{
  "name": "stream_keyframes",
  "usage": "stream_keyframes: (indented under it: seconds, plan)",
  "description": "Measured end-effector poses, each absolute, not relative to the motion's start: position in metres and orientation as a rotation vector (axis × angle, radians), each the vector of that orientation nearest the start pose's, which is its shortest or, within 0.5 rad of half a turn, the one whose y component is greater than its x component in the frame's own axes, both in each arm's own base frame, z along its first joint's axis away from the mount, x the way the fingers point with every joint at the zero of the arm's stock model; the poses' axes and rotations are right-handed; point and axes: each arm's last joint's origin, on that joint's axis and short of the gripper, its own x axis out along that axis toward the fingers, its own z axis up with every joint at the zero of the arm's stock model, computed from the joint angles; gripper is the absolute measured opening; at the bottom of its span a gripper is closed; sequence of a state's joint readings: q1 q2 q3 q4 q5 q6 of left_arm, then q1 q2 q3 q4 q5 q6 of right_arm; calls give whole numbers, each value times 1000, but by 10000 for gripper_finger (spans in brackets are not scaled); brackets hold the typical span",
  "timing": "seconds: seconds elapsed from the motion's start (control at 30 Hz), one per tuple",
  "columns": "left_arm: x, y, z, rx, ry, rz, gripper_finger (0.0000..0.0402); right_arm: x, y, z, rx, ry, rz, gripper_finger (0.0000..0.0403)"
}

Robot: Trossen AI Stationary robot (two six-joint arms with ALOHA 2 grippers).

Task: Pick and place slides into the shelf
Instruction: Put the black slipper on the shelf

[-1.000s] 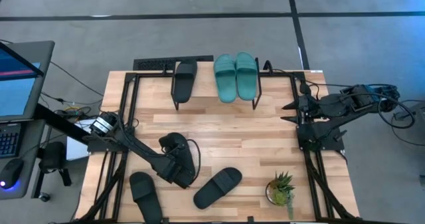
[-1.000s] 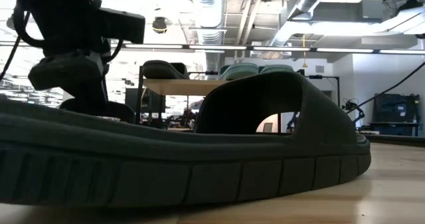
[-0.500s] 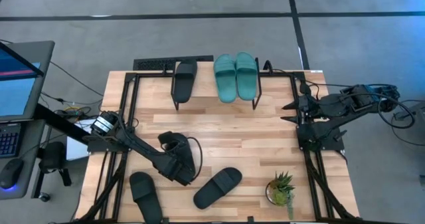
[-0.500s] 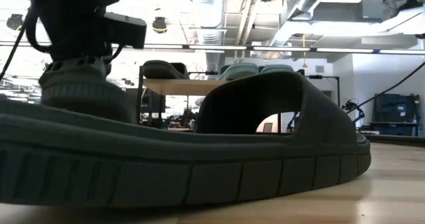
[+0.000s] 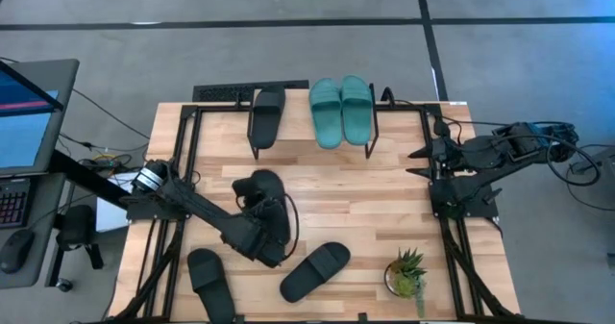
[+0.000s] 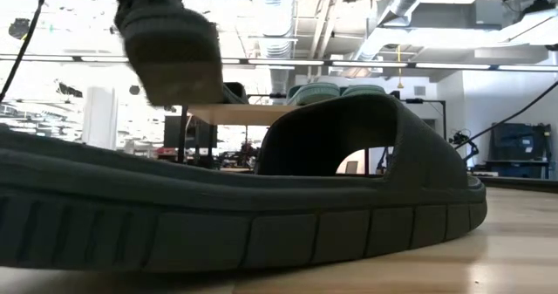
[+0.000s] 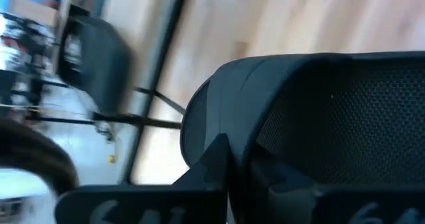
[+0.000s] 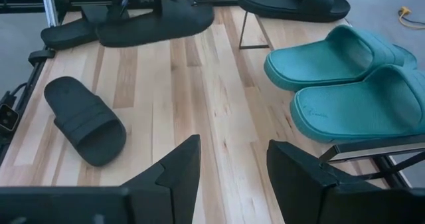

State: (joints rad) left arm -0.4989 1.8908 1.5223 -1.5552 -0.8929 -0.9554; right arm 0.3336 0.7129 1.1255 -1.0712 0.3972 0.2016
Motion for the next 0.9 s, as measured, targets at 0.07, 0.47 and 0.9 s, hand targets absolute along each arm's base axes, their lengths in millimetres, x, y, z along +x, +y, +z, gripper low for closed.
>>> stream_keyframes:
  seconds: [0.07,0.47,0.9]
  plan:
    - [302,-130,254,491,1071,863,2,94,21,372,-40,603,-122,161]
    - [310,-51,332,617,976,921,1,94,20,372,-10,596,-141,161]
    - [329,59,376,627,956,727,0,95,20,374,48,562,-198,161]
